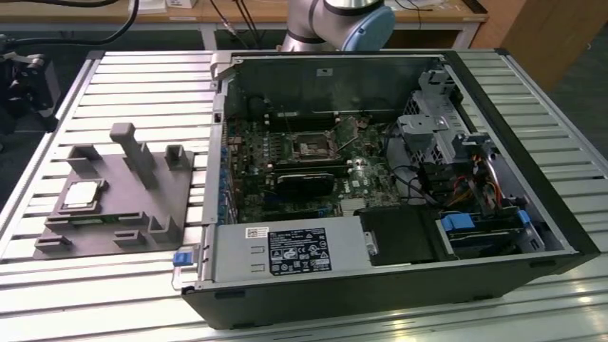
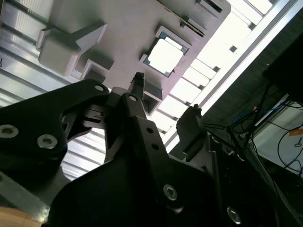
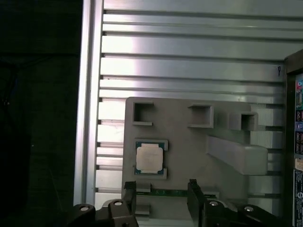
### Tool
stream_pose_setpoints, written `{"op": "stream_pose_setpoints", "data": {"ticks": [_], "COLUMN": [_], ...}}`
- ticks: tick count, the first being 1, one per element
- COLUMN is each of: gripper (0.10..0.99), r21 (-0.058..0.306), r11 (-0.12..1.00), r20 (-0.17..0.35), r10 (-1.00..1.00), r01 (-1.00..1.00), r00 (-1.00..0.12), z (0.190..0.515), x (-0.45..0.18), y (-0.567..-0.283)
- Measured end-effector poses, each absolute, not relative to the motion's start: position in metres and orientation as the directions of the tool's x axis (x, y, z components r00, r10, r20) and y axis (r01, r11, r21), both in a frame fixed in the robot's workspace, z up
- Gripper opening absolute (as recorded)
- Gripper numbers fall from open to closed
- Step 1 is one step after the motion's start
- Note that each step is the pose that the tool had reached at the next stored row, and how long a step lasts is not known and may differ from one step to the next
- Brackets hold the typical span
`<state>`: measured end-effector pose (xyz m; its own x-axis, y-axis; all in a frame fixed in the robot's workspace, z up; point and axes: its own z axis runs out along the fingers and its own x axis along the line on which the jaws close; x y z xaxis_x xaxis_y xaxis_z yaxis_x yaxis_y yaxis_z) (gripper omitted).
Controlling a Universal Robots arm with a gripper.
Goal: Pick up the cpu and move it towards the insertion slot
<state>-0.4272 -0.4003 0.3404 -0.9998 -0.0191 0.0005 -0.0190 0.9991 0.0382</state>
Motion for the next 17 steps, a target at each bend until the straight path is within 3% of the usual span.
{"op": "stream_pose_setpoints", "data": {"ticks": [1,4,5,6,17], "gripper": [0.525,0.702,0.702,0.765,0.765], "r21": [0.038,0.038,0.038,0.038,0.038], "r11": [0.999,0.999,0.999,0.999,0.999], "r20": [0.001,0.001,0.000,0.000,0.001], "r10": [-0.019,-0.019,-0.019,-0.019,-0.019], "r01": [-0.019,-0.019,-0.019,-0.019,-0.019], "r00": [-1.000,-1.000,-1.000,-1.000,-1.000], "z": [0.339,0.333,0.331,0.330,0.310], "x": [-0.427,-0.428,-0.428,-0.428,-0.437], "y": [-0.400,-0.401,-0.401,-0.401,-0.402]}}
